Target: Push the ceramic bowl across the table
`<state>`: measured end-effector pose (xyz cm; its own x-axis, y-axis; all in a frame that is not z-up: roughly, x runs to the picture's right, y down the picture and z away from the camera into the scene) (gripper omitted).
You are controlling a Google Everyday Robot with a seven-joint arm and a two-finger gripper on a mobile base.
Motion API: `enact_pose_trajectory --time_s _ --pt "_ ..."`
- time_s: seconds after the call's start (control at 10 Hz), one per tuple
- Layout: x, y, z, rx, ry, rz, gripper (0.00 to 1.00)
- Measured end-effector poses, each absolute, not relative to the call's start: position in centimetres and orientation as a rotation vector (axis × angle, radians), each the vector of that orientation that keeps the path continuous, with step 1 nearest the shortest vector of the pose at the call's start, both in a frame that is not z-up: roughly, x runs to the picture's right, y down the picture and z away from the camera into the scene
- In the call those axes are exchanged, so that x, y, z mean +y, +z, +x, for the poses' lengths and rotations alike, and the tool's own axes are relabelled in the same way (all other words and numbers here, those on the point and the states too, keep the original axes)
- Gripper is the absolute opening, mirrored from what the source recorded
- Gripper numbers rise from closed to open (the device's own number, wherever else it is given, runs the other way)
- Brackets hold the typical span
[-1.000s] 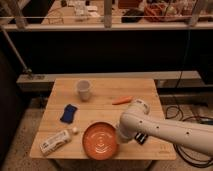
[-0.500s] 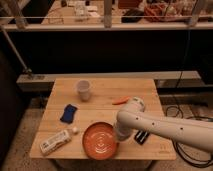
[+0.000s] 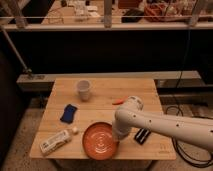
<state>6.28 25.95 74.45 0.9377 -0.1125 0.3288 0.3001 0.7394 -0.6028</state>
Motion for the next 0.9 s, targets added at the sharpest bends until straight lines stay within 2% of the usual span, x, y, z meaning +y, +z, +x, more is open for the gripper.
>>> enact_pose_trajectory --time_s 0.9 --pt "26.48 75.17 6.64 -0.291 -0.267 -0.75 0.01"
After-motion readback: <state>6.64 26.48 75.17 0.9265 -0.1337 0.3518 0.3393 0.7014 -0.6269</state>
